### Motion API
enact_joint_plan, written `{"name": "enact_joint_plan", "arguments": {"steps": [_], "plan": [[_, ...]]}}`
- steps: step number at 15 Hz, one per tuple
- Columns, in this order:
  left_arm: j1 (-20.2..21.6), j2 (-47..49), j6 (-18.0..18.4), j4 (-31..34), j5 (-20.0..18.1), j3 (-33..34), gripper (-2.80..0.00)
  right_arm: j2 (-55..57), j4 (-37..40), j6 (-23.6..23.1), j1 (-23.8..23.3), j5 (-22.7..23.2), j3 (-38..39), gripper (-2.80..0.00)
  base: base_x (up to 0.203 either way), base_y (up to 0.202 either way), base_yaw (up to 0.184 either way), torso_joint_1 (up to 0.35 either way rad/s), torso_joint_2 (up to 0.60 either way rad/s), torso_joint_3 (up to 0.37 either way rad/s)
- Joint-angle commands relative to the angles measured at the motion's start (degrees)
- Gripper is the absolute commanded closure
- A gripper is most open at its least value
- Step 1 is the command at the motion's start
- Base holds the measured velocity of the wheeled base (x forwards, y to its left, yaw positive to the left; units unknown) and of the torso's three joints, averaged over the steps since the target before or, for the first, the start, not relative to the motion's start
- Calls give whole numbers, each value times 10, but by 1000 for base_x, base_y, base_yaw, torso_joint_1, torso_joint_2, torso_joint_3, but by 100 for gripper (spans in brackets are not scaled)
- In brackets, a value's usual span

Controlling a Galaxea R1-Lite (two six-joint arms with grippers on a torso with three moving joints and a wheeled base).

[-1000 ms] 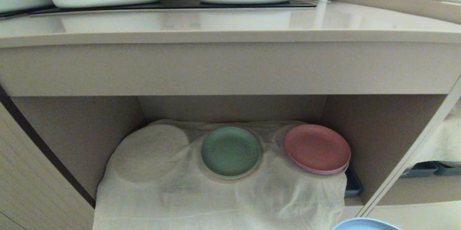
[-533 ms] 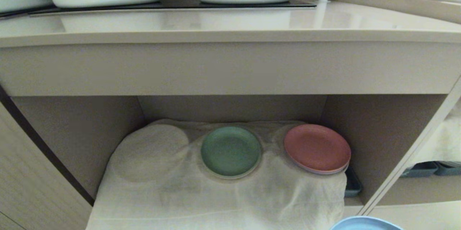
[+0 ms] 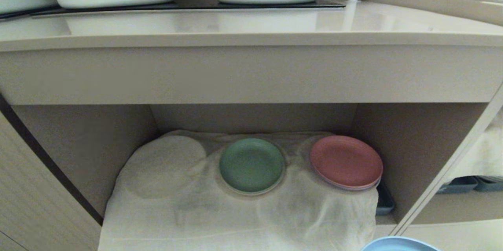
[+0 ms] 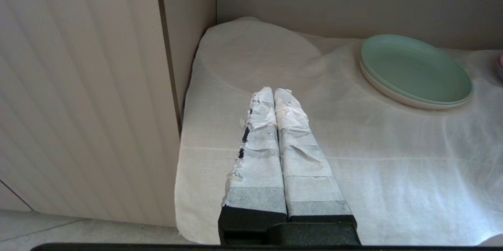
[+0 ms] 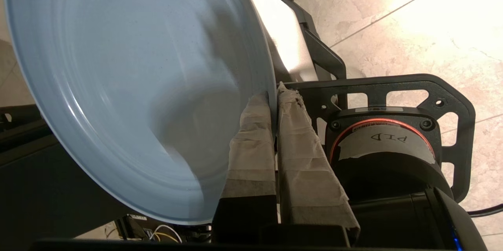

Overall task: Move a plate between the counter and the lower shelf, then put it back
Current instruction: Put the plate in the cupboard

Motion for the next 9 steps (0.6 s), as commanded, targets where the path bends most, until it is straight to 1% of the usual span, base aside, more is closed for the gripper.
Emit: {"name": "enact_joint_plan", "arguments": {"steps": [1, 9], "plan": [[0, 0, -1, 0, 0, 0, 0, -1, 3, 2, 8, 1, 0, 0, 0, 0, 0, 0, 0, 0], [0, 0, -1, 0, 0, 0, 0, 0, 0, 3, 11, 3, 1, 0, 0, 0, 0, 0, 0, 0]]}}
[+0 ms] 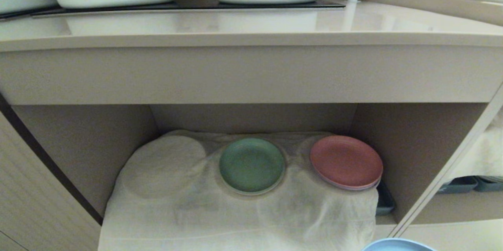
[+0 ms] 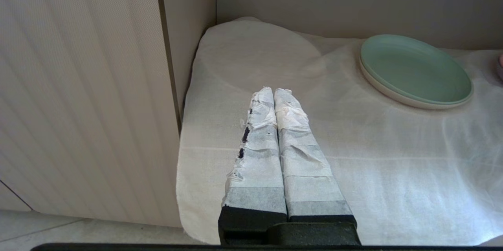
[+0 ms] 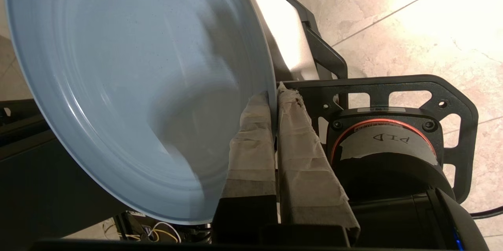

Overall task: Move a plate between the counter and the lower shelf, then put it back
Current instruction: Put the plate in the cupboard

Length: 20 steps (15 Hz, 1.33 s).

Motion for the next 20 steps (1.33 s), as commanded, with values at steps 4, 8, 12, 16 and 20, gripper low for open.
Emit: {"name": "enact_joint_plan", "arguments": {"steps": [4, 8, 12, 16, 20], "plan": [[0, 0, 0, 0, 0, -1, 0, 0, 2, 2, 1, 1, 2, 0, 0, 0, 0, 0, 0, 0], [0, 0, 0, 0, 0, 0, 0, 0, 2, 3, 2, 1, 4, 0, 0, 0, 0, 0, 0, 0], [0, 0, 0, 0, 0, 0, 0, 0, 1, 3, 1, 1, 4, 0, 0, 0, 0, 0, 0, 0], [0, 0, 0, 0, 0, -1, 0, 1, 1, 3, 1, 2, 5, 0, 0, 0, 0, 0, 0, 0], [0, 0, 0, 0, 0, -1, 0, 1, 0, 3, 1, 2, 4, 0, 0, 0, 0, 0, 0, 0]]}}
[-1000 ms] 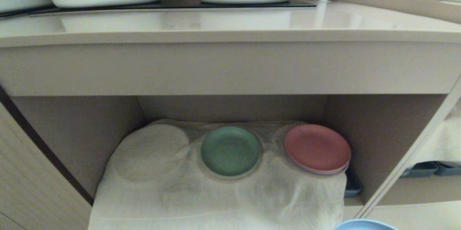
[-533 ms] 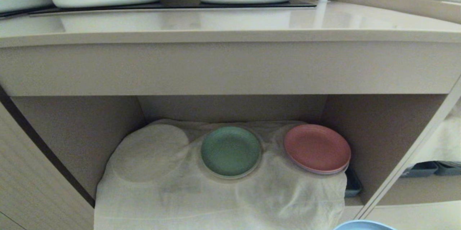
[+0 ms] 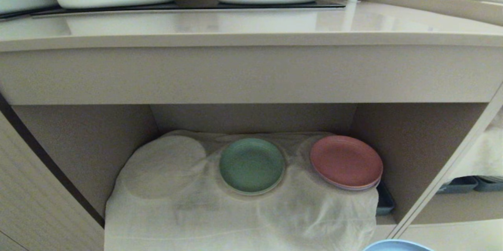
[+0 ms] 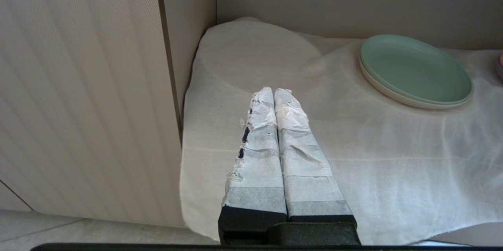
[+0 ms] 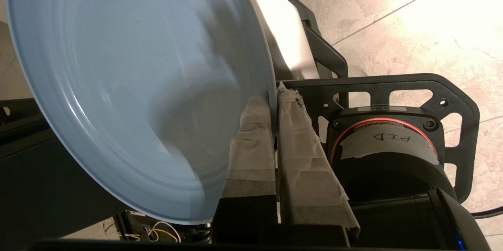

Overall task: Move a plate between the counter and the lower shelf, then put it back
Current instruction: Put the plate in the cupboard

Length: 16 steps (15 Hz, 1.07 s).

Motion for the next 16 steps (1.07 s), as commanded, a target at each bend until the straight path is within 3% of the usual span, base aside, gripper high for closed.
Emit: {"name": "enact_joint_plan", "arguments": {"steps": [1, 16], "plan": [[0, 0, -1, 0, 0, 0, 0, 1, 2, 2, 0, 1, 0, 0, 0, 0, 0, 0, 0, 0], [0, 0, 0, 0, 0, 0, 0, 1, 2, 2, 0, 1, -2, 0, 0, 0, 0, 0, 0, 0]]}}
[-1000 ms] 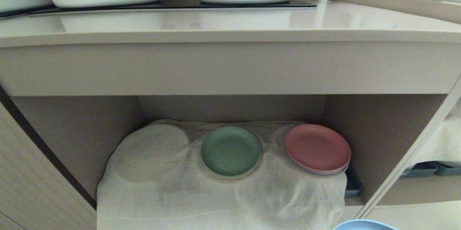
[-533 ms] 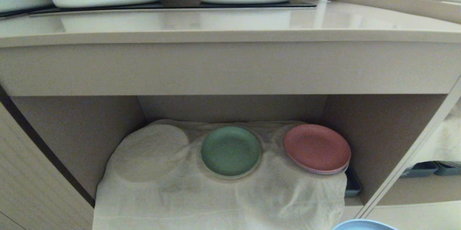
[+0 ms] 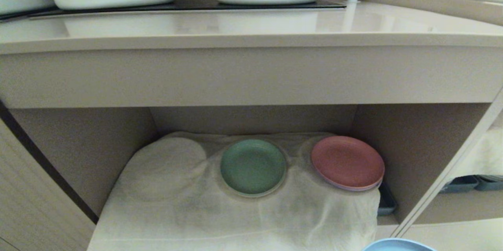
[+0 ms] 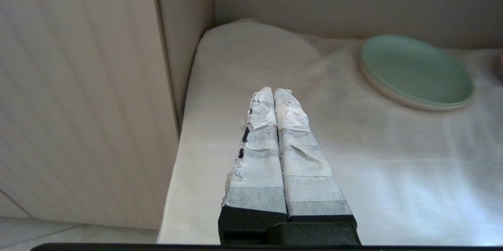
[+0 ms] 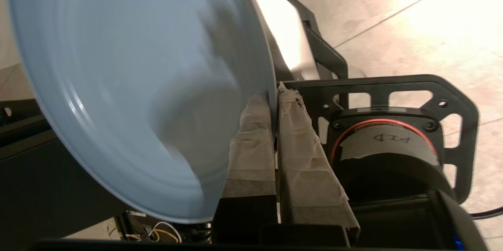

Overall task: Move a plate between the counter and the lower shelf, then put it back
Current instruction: Put the plate in the cupboard

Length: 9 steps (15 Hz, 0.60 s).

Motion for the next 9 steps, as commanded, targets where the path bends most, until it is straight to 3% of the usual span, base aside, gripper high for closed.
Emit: {"name": "enact_joint_plan", "arguments": {"steps": [1, 9], "plan": [[0, 0, -1, 0, 0, 0, 0, 1, 3, 2, 0, 1, -1, 0, 1, 109, 5, 2, -3, 4], [0, 0, -1, 0, 0, -1, 0, 1, 3, 2, 0, 1, 0, 0, 0, 191, 0, 3, 3, 2]]}}
